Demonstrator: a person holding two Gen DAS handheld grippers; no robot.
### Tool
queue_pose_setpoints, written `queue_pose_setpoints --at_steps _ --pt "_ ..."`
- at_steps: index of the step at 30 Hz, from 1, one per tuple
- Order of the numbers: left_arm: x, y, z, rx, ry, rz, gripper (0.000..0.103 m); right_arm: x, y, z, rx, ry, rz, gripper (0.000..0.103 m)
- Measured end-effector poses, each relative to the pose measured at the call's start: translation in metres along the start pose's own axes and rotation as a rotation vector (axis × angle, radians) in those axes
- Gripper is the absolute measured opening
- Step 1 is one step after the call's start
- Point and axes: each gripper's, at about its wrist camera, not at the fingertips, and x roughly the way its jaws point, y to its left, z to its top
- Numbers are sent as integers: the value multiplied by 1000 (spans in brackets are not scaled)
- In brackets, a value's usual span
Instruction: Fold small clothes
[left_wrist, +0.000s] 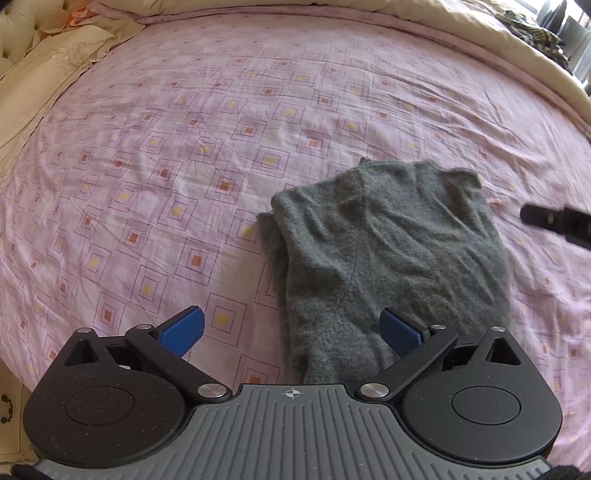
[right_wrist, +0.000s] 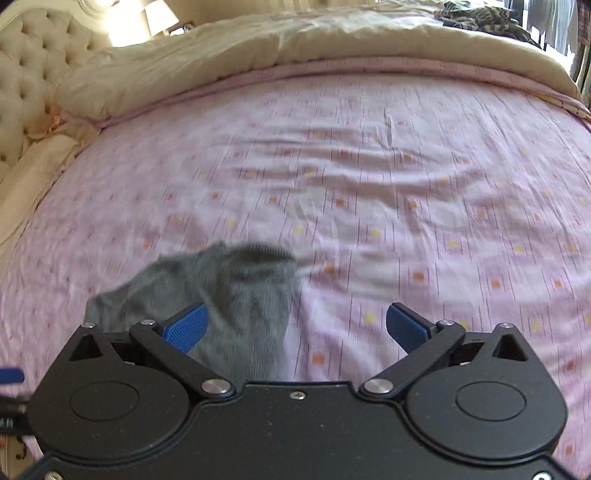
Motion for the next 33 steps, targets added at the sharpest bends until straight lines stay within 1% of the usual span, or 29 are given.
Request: queue_pose_setpoints --at_steps 8,12,15,21,27,30,33 --pt "-12 -8 -13 48 35 -4 103 -32 14 -45 -3 69 28 102" --pt "-19 -5 -20 67 46 -16 103 -42 22 -62 -6 94 33 102" --pt "-21 -1 -24 76 54 -33 103 -50 27 -73 -1 104 22 102" --pt "-30 9 -29 105 44 -66 103 -74 37 -87 42 85 -29 102" --pt "-36 17 -35 134 42 -124 103 -97 50 -98 81 43 -75 102" --pt "-36 17 -39 144 53 -129 103 -102 56 -101 73 41 -78 102" --pt "-40 17 -43 130 53 -134 103 -106 60 -101 46 37 -68 102"
